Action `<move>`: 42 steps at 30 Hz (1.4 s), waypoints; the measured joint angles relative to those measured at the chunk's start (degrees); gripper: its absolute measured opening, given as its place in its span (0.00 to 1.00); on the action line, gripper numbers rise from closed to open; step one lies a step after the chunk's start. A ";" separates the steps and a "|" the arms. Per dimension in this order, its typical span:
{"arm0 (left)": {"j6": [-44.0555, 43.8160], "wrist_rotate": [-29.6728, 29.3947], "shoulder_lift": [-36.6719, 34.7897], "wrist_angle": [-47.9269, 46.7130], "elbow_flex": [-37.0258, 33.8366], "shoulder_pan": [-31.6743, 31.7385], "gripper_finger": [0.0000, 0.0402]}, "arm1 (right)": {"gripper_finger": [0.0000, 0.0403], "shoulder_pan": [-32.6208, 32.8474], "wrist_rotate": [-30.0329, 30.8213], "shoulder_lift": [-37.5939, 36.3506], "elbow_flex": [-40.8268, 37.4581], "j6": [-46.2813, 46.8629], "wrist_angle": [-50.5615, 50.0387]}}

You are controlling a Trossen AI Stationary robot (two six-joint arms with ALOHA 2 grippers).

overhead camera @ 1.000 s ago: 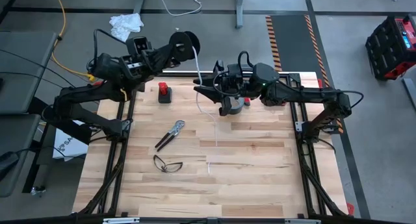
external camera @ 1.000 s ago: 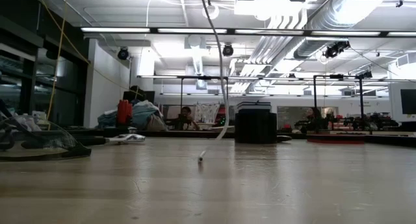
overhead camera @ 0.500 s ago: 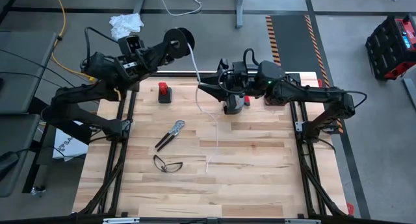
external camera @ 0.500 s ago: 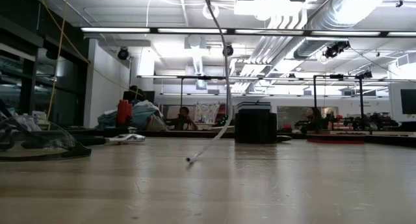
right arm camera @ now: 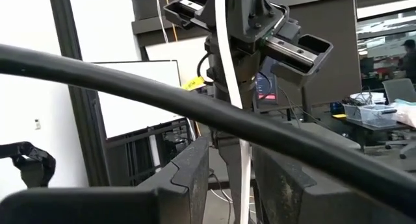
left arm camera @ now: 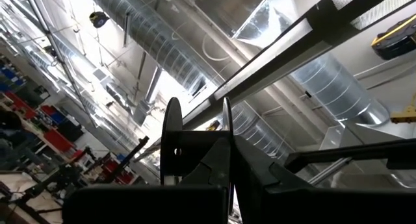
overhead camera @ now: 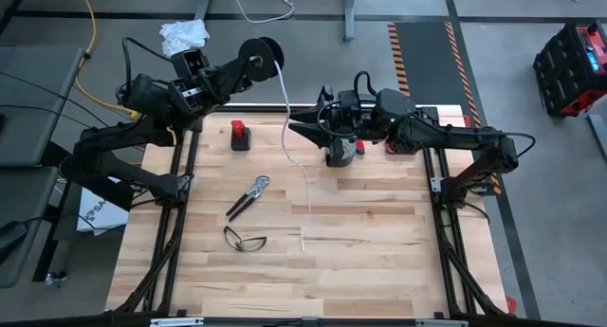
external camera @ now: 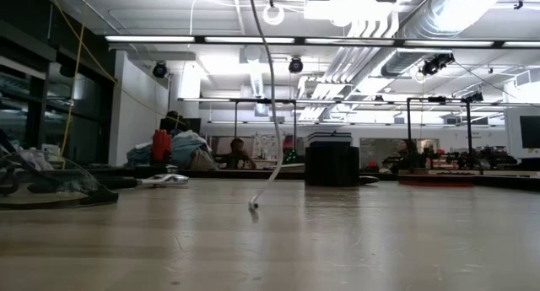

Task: Coil cords
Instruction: Coil the white wire onto the black spool

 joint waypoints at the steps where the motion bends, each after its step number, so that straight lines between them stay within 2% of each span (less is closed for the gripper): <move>1: 0.04 0.00 0.00 -0.01 0.00 0.02 0.00 | 0.28 0.00 0.02 0.01 0.00 -0.07 -0.04; 11: -0.35 0.42 0.96 -0.04 0.00 0.02 0.00 | 0.28 -0.38 0.04 0.66 0.00 -0.09 -1.06; 19: 0.04 0.47 0.79 0.51 0.00 0.02 0.00 | 0.19 -0.41 0.00 0.63 0.00 -0.19 -1.42; 28: 0.02 0.61 0.68 0.52 0.00 0.02 0.00 | 0.17 -1.26 -0.83 0.55 0.00 -0.04 -1.44; 30: 0.02 0.61 0.68 0.52 0.00 0.02 0.00 | 0.15 -1.26 -0.86 0.55 0.00 -0.14 -1.49; 34: 0.02 0.61 0.68 0.50 0.00 0.04 0.00 | 0.02 -1.03 -0.88 0.55 0.00 -0.19 -1.45; 38: -0.16 -0.46 1.03 -0.35 0.01 0.02 0.00 | 0.01 -0.21 -0.85 0.55 0.00 -0.27 -1.08; 42: -5.32 -1.99 2.97 -0.48 0.07 0.04 0.00 | 0.01 0.45 -0.51 0.88 0.00 -1.26 -0.47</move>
